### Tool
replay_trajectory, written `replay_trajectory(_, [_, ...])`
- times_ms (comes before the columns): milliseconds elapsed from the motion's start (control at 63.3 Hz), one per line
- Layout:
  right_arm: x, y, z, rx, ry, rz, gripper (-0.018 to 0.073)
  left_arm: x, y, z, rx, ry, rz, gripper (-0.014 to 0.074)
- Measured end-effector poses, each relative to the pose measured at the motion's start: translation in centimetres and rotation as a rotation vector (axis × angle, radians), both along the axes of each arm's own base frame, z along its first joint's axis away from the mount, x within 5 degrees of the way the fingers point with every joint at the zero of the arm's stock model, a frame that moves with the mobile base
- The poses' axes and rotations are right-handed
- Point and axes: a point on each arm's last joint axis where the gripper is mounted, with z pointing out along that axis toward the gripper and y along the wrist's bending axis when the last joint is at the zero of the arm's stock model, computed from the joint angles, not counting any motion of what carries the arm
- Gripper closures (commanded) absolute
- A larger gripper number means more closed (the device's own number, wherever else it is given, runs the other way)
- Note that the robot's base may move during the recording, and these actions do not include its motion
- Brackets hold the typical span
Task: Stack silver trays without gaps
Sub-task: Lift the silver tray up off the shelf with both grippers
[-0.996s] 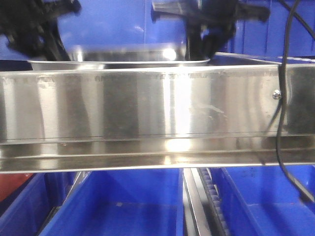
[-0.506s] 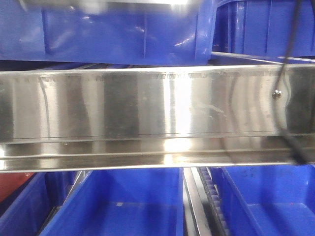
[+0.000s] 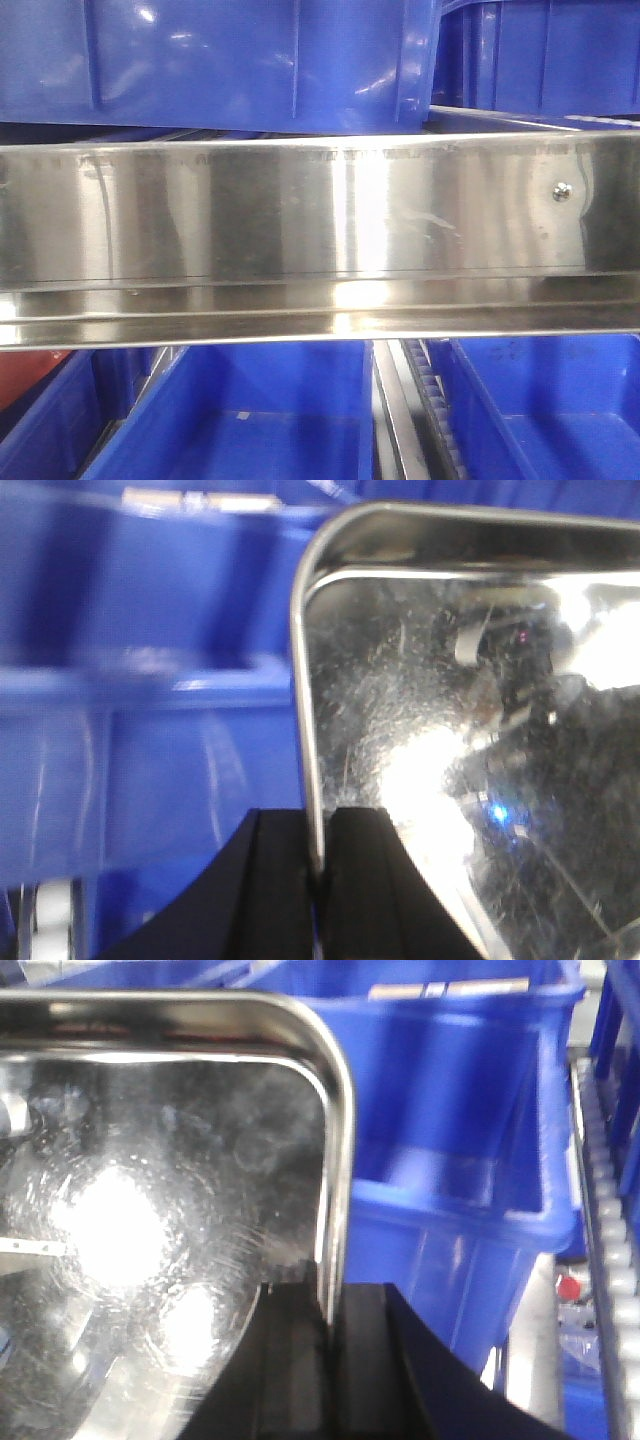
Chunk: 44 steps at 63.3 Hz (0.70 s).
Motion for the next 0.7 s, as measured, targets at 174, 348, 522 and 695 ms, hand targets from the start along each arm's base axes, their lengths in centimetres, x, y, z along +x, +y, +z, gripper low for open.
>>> replay_trajectory(174, [-0.4, 0.1, 0.4, -0.014, -0.028, 0.01, 0.064, 0.4, -0.2, 0.1, -0.004, -0.026, 0.031, 0.0613])
replay_trajectory(348, [-0.8, 0.7, 0.6, -0.055, -0.064, 0.024, 0.064, 1.2, -0.2, -0.4, 0.018, -0.02, 0.051, 0.0613])
replay_trajectory(522, [-0.8, 0.6, 0.5, -0.06, -0.065, 0.014, 0.064, 1.6, -0.3, -0.4, 0.008, -0.029, 0.053, 0.0613])
replay_trajectory(695, [-0.9, 0.6, 0.5, -0.074, -0.066, 0.005, 0.064, 1.0, -0.2, 0.0, -0.007, -0.043, 0.049, 0.0613])
